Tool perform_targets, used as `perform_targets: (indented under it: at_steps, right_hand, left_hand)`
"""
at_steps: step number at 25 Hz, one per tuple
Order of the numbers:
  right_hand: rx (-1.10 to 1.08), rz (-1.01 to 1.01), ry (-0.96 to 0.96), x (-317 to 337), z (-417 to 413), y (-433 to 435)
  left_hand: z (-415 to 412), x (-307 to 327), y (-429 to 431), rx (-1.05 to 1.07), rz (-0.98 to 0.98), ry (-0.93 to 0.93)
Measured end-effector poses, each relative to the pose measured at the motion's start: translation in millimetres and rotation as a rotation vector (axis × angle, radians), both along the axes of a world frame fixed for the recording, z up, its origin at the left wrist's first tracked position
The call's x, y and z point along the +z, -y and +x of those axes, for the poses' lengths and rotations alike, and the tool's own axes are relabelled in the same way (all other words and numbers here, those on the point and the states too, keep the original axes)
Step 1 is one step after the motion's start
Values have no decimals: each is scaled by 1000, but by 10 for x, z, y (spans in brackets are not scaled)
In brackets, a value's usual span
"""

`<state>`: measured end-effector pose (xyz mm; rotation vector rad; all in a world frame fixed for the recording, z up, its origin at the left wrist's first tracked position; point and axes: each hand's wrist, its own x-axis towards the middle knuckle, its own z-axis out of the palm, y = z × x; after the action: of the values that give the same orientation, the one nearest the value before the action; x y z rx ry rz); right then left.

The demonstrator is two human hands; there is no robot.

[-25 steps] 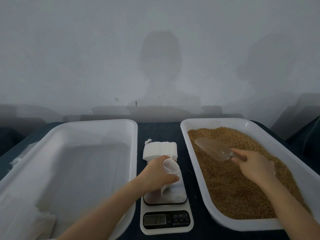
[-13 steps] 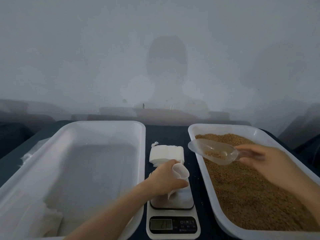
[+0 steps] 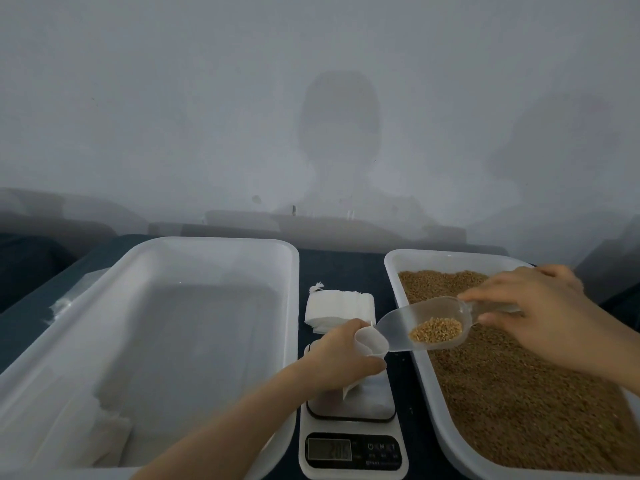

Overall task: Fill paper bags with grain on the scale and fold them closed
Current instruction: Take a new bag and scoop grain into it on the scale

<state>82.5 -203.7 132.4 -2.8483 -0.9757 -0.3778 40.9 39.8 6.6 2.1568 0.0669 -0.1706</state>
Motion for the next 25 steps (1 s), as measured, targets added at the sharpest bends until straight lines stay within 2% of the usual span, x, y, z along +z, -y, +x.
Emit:
perform_targets:
  at_steps: [6,21,25]
  right_hand:
    - [34,-159,63,48,30,-177]
    - [86,-350,236,243,-75,-431]
    - [173,-355,377,225,-184,-479]
  left_hand:
    - [-2,3,8,-30,9,17]
    - [10,9,8,-24,-13,65]
    - [20,-3,6,-5,33,58]
